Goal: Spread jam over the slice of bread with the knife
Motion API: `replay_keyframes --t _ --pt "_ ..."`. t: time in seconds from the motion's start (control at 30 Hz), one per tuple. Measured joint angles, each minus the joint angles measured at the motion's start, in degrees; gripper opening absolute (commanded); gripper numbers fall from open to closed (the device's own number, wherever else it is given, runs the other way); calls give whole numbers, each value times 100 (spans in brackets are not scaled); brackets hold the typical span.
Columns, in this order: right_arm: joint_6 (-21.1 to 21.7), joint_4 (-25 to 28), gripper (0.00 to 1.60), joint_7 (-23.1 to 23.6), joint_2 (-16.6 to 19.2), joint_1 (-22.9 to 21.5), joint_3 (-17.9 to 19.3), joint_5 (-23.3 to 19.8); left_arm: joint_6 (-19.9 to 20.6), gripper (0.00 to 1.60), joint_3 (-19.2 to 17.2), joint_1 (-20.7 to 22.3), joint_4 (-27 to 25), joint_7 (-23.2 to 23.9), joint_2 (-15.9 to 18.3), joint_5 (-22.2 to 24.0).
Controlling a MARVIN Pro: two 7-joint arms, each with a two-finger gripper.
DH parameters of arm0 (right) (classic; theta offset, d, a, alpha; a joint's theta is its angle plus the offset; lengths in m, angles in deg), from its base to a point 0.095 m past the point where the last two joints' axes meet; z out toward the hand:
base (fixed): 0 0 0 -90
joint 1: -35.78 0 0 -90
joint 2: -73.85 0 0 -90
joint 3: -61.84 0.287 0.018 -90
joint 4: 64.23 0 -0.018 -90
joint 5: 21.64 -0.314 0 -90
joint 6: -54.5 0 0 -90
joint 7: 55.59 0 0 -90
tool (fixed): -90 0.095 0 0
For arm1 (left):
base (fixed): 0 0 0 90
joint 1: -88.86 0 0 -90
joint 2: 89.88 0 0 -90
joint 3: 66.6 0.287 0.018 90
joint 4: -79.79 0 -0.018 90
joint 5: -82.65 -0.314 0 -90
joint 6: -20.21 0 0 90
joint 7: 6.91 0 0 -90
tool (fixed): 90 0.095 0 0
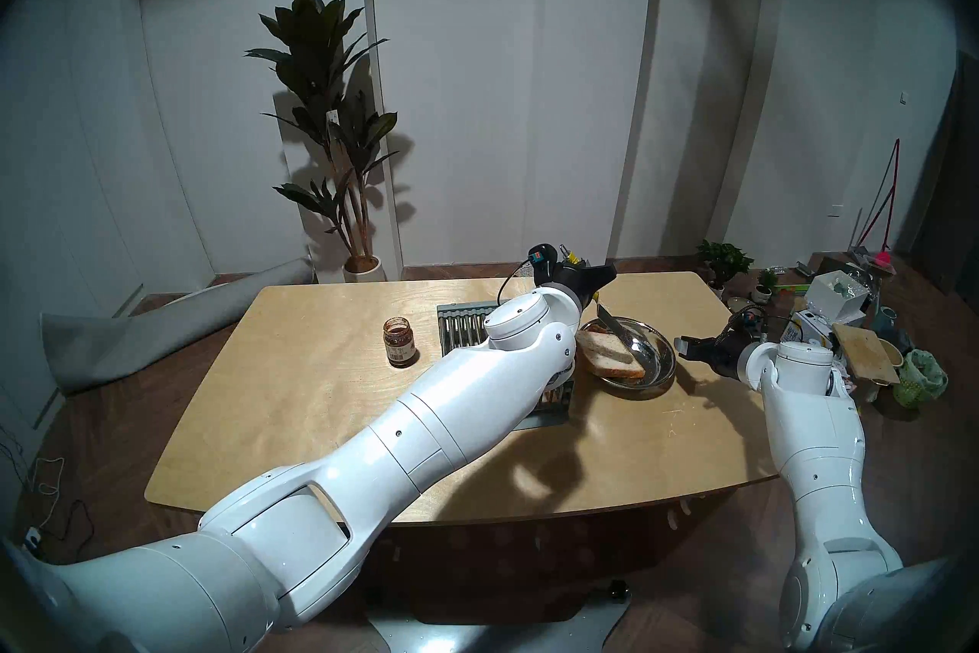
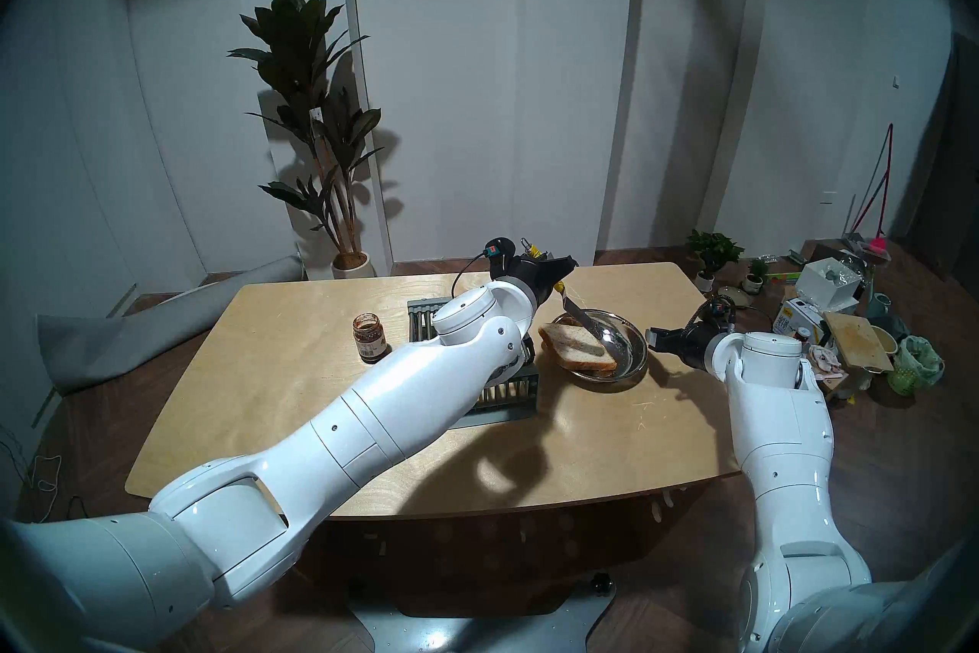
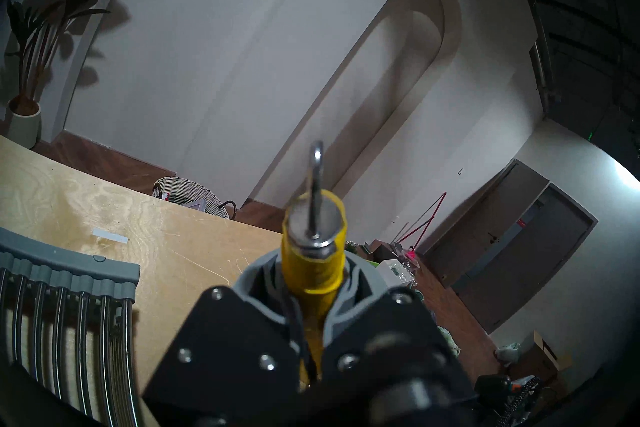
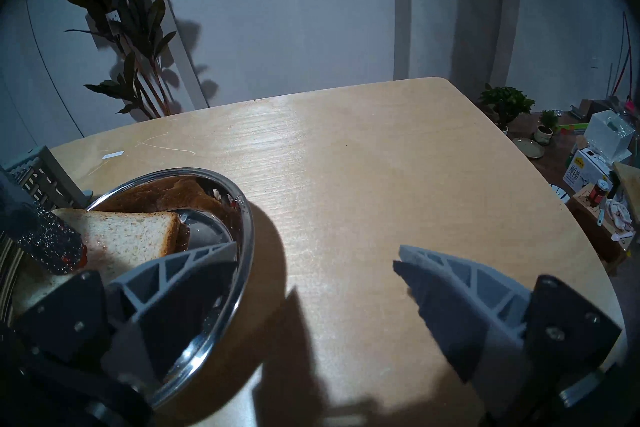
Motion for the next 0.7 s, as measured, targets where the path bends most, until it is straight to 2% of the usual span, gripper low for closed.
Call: replay_keyframes --t 0.7 --pt "179 221 160 -285 -249 81 -131 -36 -119 0 1 -53 412 -96 31 -102"
